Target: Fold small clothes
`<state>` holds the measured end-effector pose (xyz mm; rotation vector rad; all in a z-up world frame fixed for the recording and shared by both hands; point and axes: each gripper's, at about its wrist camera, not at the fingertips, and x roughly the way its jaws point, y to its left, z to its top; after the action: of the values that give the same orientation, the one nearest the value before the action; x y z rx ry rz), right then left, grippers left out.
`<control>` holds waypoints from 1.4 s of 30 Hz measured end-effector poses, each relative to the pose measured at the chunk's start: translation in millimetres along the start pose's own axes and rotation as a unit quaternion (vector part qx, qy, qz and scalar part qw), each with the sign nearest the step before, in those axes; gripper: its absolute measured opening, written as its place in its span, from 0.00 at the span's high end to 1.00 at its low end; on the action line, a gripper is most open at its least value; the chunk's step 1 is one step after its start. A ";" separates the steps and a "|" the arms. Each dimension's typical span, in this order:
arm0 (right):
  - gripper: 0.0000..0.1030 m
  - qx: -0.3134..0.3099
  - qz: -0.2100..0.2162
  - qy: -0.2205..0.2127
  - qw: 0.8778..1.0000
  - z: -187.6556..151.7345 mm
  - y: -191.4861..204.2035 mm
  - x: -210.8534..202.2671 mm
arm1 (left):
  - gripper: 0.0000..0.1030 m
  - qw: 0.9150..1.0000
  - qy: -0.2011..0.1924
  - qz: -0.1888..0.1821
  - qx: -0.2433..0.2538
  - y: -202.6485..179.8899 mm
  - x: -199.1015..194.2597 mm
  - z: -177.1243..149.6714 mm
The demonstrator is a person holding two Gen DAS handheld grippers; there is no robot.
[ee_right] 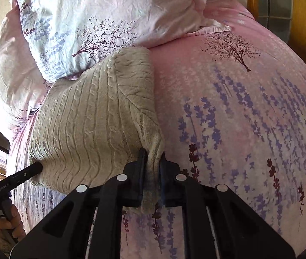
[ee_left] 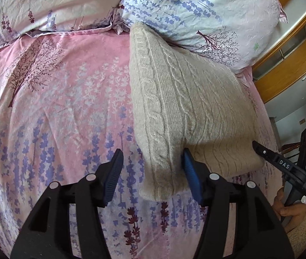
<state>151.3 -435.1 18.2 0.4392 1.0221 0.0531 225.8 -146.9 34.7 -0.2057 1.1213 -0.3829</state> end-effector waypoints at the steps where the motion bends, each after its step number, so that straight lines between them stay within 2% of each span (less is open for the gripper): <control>1: 0.78 0.004 0.001 0.000 1.000 2.0 -0.5 -0.8 | 0.42 1.000 0.000 0.006 0.003 -0.6 -0.3 0.6; 9: 0.71 0.069 0.051 -0.001 0.996 26.3 -10.9 -6.7 | 0.33 0.999 -0.008 0.031 0.015 -7.1 -9.0 7.8; 11: 0.60 0.085 0.057 -0.003 0.995 32.5 -11.7 -5.6 | 0.30 0.999 -0.011 0.032 0.014 -7.8 -11.9 10.9; 12: 0.60 0.086 0.056 -0.010 0.995 35.8 -10.3 -6.1 | 0.29 0.999 -0.014 0.029 0.012 -7.7 -13.6 13.1; 16: 0.60 0.047 0.044 -0.050 0.997 47.4 9.7 -12.6 | 0.27 1.000 -0.023 0.005 -0.010 -7.1 -11.6 30.6; 18: 0.60 0.022 0.048 -0.053 0.997 49.6 22.4 -10.5 | 0.27 1.000 -0.021 0.003 -0.021 -5.0 -5.8 39.9; 23: 0.60 -0.030 0.021 -0.025 0.999 48.2 43.4 11.1 | 0.27 0.999 0.001 -0.012 -0.043 -0.4 16.9 61.7; 26: 0.60 -0.031 0.004 -0.001 1.000 44.2 39.9 28.2 | 0.24 0.998 0.018 -0.027 -0.052 0.1 31.6 66.8; 28: 0.59 -0.019 0.015 0.004 1.000 44.9 34.7 30.0 | 0.20 0.998 0.026 -0.032 -0.057 1.7 39.2 67.3; 31: 0.55 0.012 0.047 0.003 0.999 53.6 23.8 20.4 | 0.19 0.994 0.031 -0.063 -0.087 11.0 41.4 69.0; 34: 0.27 0.084 0.094 -0.007 0.992 62.7 -3.4 12.9 | 0.20 0.989 0.036 -0.088 -0.113 20.5 42.6 73.5; 37: 0.26 0.142 0.135 0.032 0.980 70.6 -25.6 27.6 | 0.22 0.985 0.039 -0.106 -0.127 27.2 44.1 79.5; 42: 0.26 0.158 0.157 0.079 0.972 80.0 -34.0 53.0 | 0.30 0.976 0.051 -0.150 -0.148 29.2 55.0 90.6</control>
<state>240.6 -479.4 -2.3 0.8992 1.1139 0.2136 334.4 -144.9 17.1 -0.6285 1.2492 -0.4976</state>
